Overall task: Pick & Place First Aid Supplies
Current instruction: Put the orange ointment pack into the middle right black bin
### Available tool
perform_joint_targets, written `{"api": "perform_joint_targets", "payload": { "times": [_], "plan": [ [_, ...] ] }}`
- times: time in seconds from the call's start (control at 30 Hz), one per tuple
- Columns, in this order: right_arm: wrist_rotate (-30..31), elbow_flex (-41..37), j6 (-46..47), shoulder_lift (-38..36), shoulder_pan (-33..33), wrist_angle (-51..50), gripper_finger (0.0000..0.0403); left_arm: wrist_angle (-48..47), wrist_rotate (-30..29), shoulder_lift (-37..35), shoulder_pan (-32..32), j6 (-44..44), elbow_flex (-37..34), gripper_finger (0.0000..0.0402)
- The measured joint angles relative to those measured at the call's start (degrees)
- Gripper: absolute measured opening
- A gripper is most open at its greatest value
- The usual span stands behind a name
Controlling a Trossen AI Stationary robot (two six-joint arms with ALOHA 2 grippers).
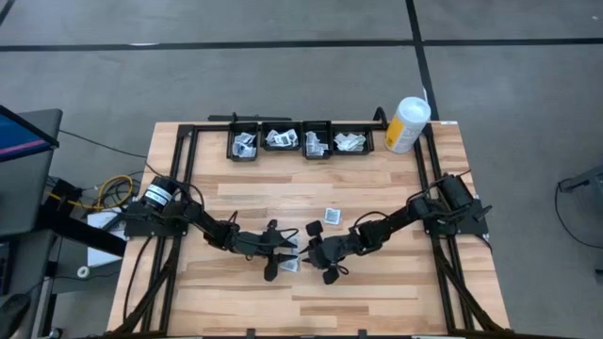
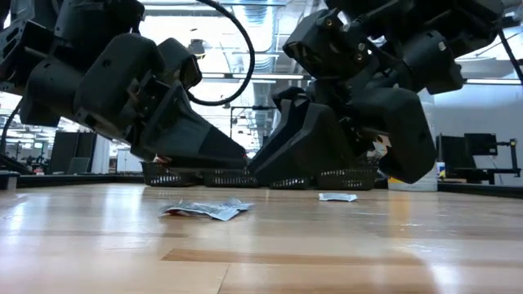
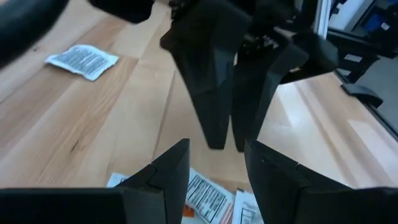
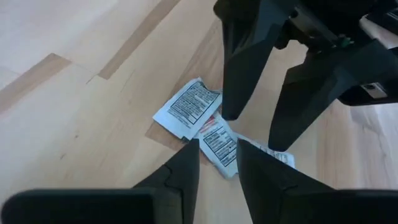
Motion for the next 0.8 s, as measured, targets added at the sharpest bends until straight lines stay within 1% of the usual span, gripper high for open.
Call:
{"api": "perform_joint_targets", "payload": {
  "times": [0.17,0.33,0.5,0.57,0.67,0.8],
  "plan": [
    [-3.73,0.02,-0.74,-0.02,-1.93,-0.03,0.0102,-0.33,0.00,-1.47,-0.98,1.68,0.00,0.0154],
    [-5.27,0.02,-0.77,-0.06,-3.16,-0.02,0.0102,-0.74,0.00,-3.33,-2.63,4.84,-0.02,0.0154],
    [-5.82,0.04,-1.19,-0.08,-4.05,2.15,0.0102,-6.03,0.02,-6.45,-3.94,6.36,-0.02,0.0154],
    [-7.46,0.04,-1.96,-0.08,-4.53,3.10,0.0102,-8.18,0.00,-7.57,-4.41,6.38,-0.02,0.0154],
    [-10.36,0.04,-2.47,-0.10,-5.15,4.63,0.0102,-9.41,0.01,-8.72,-5.04,6.43,-0.02,0.0154],
    [-11.44,0.04,-2.66,-0.12,-6.01,4.76,0.0102,-9.93,0.02,-9.39,-5.56,6.45,-0.04,0.0154]
  ]
}}
